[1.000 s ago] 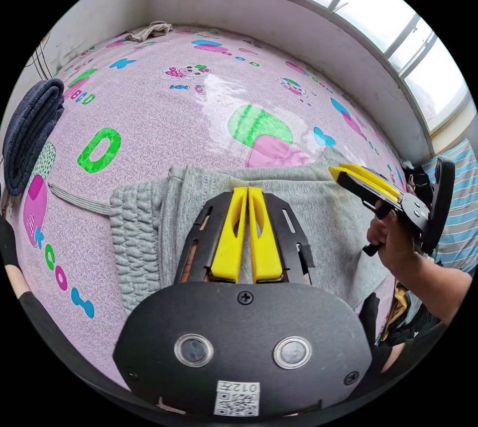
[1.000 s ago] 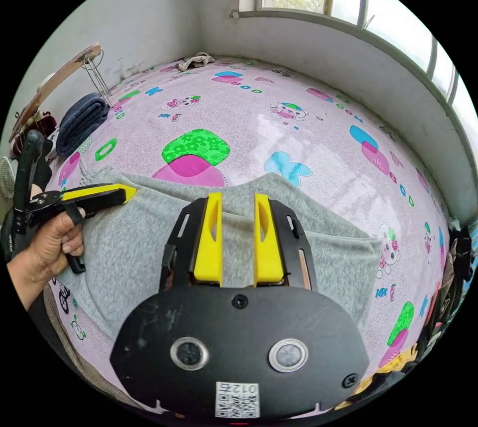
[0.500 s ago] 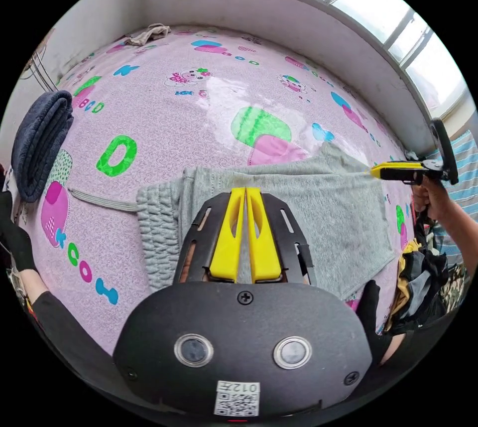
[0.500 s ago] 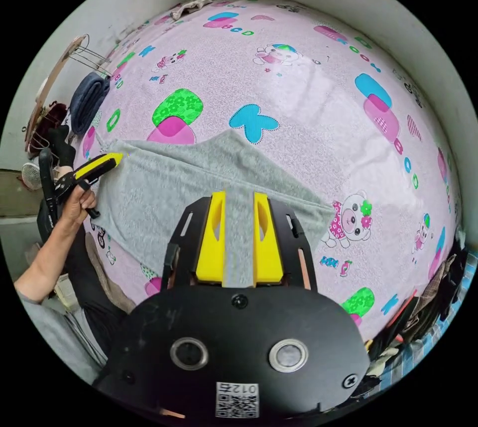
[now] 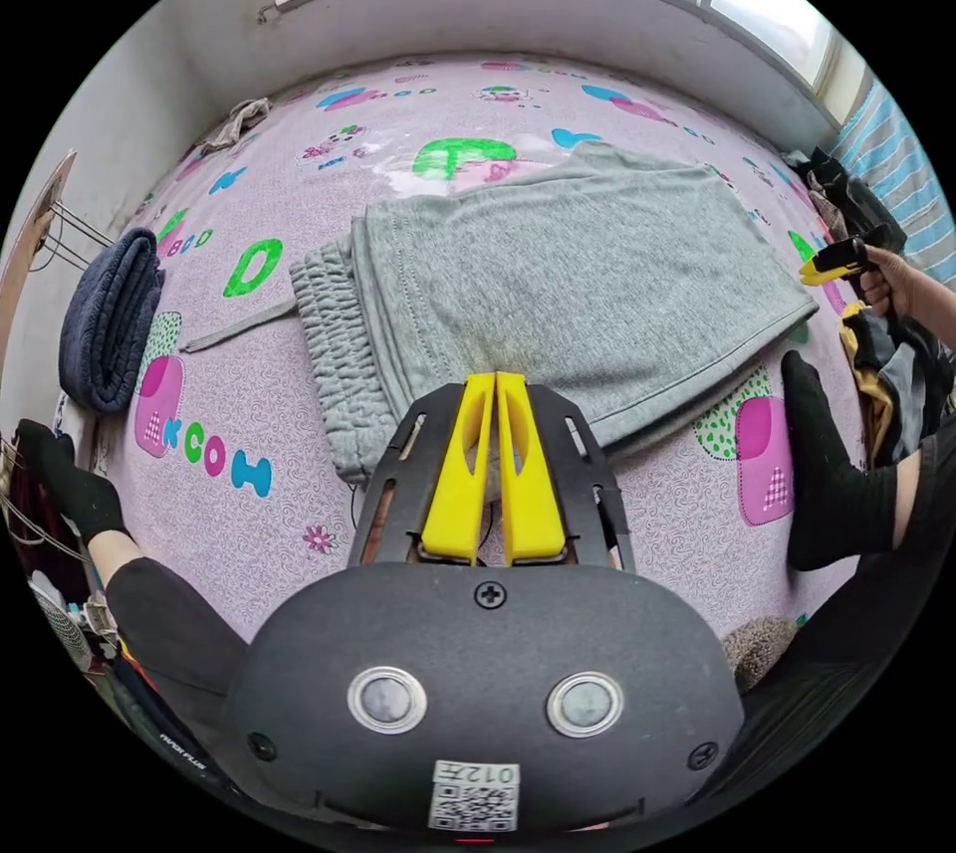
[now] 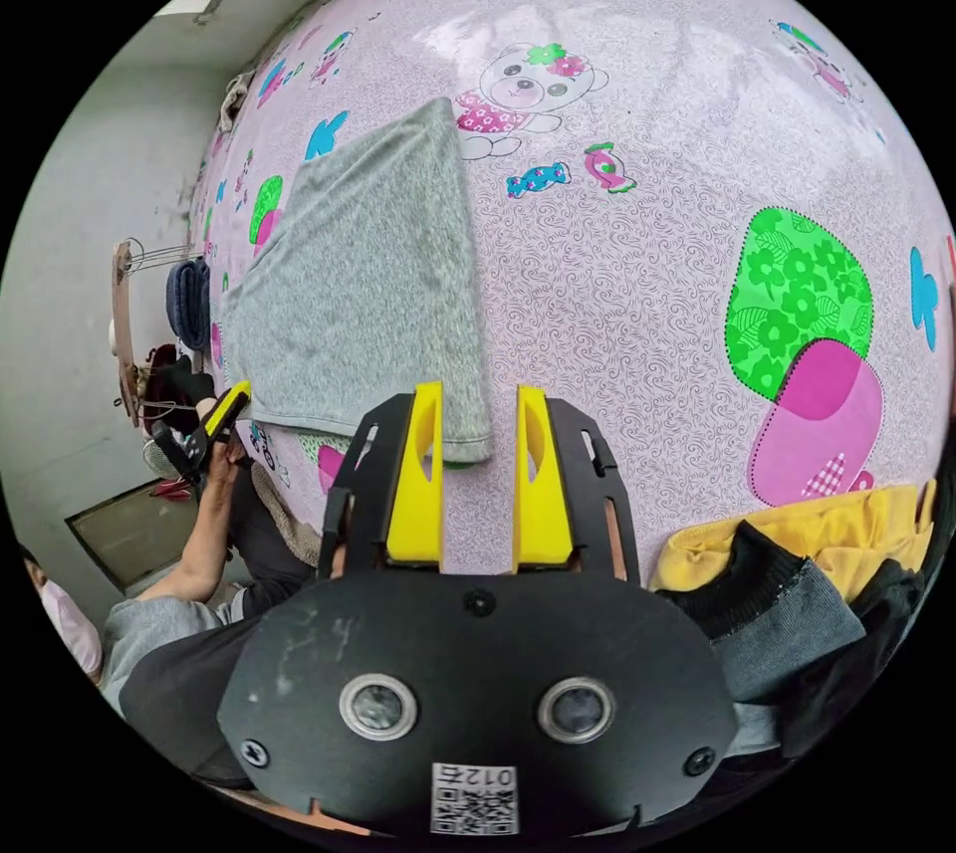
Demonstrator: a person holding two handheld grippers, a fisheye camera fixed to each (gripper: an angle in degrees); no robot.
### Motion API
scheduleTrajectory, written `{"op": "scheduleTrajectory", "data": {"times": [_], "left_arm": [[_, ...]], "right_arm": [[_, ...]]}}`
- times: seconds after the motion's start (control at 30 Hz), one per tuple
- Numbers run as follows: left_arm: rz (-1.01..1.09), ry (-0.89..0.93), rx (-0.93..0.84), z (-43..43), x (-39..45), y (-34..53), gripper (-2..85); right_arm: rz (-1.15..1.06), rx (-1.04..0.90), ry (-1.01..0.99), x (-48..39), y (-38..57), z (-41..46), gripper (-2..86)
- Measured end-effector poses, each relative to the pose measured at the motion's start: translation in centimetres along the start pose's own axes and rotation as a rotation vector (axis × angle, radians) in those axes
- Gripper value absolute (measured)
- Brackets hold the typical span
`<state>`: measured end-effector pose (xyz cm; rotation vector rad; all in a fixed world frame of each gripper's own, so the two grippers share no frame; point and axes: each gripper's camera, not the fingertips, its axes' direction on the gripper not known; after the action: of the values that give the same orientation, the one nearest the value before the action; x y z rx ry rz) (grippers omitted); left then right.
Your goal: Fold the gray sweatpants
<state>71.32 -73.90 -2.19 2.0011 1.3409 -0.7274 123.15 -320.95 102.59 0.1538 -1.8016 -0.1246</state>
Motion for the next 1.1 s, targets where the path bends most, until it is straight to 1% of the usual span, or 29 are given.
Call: {"op": "scheduleTrajectory", "data": {"times": [0.1, 0.17, 0.23, 0.3, 0.37, 0.4, 0.5, 0.57, 0.67, 0.8, 0.93, 1.0, 1.1], "left_arm": [[-0.045, 0.000, -0.032, -0.4, 1.1, -0.2, 0.5], [-0.028, 0.008, 0.005, -1.2, 2.5, -0.1, 1.0], [0.030, 0.046, 0.077, -2.4, 4.6, -0.1, 1.6], [0.146, 0.104, 0.146, -3.4, 8.8, -0.6, 2.8], [0.249, 0.133, 0.193, -3.7, 12.4, -1.1, 4.0], [0.305, 0.157, 0.218, -3.8, 14.7, -1.4, 4.6], [0.408, 0.243, 0.233, -3.2, 20.0, -2.2, 6.1], [0.467, 0.261, 0.234, -2.7, 23.1, -2.4, 7.1], [0.594, 0.224, 0.242, -2.2, 28.6, -2.3, 9.5], [0.766, 0.070, 0.317, -2.4, 36.7, -1.0, 12.6], [0.825, -0.110, 0.418, -2.2, 42.4, 0.3, 13.8], [0.854, -0.184, 0.399, -1.3, 45.0, 0.5, 13.9], [0.879, -0.231, 0.357, 0.0, 46.8, 0.8, 13.2]], "right_arm": [[-0.004, -0.070, -0.050, 2.0, -0.7, -1.5, 10.7], [0.020, -0.049, -0.100, 3.8, -1.0, -3.8, 10.1], [0.034, -0.040, -0.165, 5.4, -1.3, -5.4, 9.6], [0.068, -0.039, -0.265, 7.3, -1.6, -6.9, 9.3], [0.066, -0.042, -0.429, 8.8, -1.9, -8.4, 8.9], [0.062, -0.050, -0.447, 9.0, -2.1, -8.6, 8.8], [0.037, -0.093, -0.394, 9.1, -3.1, -9.7, 7.7], [-0.005, -0.107, -0.389, 9.1, -3.9, -11.2, 5.0], [-0.029, -0.127, -0.437, 9.4, -4.8, -13.7, 2.6], [0.020, -0.104, -0.573, 10.7, -4.9, -17.1, 1.4], [0.037, -0.089, -0.611, 10.8, -4.8, -19.3, 1.1], [0.046, -0.080, -0.634, 11.0, -4.8, -19.9, 1.1], [0.050, -0.077, -0.661, 11.0, -5.0, -20.7, 1.1]]}}
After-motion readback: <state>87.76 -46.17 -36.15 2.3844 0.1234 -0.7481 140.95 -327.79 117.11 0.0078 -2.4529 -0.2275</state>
